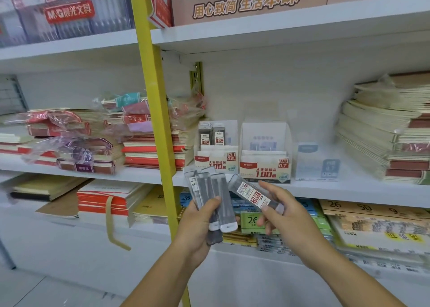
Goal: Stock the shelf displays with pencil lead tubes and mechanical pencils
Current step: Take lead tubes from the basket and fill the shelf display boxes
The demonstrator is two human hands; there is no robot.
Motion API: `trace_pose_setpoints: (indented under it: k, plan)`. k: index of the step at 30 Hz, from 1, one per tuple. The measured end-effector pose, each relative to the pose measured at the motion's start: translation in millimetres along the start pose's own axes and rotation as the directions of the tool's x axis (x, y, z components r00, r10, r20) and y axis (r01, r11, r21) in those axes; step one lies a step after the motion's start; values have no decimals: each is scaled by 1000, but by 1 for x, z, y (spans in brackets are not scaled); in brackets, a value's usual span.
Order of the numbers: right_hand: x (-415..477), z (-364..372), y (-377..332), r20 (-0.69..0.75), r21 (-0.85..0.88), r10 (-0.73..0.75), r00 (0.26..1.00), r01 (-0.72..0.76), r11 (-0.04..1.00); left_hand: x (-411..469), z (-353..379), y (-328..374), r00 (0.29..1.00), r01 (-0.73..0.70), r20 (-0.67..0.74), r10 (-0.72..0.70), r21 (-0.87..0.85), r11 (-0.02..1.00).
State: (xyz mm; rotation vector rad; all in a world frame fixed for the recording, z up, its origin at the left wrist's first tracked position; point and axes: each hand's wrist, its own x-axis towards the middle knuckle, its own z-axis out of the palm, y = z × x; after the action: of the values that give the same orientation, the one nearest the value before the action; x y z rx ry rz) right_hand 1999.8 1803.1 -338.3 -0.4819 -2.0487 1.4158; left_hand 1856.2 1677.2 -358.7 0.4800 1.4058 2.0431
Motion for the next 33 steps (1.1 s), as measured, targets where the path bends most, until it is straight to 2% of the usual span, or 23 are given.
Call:
trace_pose_setpoints:
  k: [9, 11, 13, 16, 18, 21, 23, 25, 30, 31, 33]
  plan:
    - [0, 3, -9, -105, 95, 10, 994, 0, 996, 5, -6, 7, 999, -48, -3, 48, -9, 999]
    - [2, 4, -14, -119, 109, -18, 993, 31, 994, 8, -7, 10, 998, -66, -13, 66, 3, 998]
    - [10, 0, -29, -155, 88, -105, 982, 120, 989, 12, -8, 18, 994, -99, -49, 99, 14, 995]
    - [40, -9, -69, -189, -48, -322, 928, 319, 946, 24, -11, 37, 983, -165, -83, 165, 8, 986]
    - [70, -10, -97, -162, -226, -458, 874, 419, 879, 32, -15, 47, 971, -219, -99, 218, 7, 976]
    - [125, -2, -125, -71, -523, -568, 820, 454, 721, 43, -23, 54, 949, -289, -125, 291, 30, 957]
    - [158, 7, -132, 20, -698, -557, 831, 410, 587, 49, -28, 55, 943, -309, -120, 312, 46, 950]
    - [185, 16, -130, 107, -775, -486, 867, 379, 506, 55, -33, 54, 941, -317, -109, 322, 57, 947]
    - [223, 29, -118, 185, -763, -382, 906, 377, 525, 67, -40, 55, 944, -310, -104, 313, 44, 950]
    - [228, 31, -116, 199, -777, -380, 903, 382, 500, 68, -41, 55, 945, -310, -96, 312, 42, 950]
    - [235, 33, -112, 238, -848, -347, 907, 368, 381, 70, -42, 56, 947, -309, -77, 312, 44, 950]
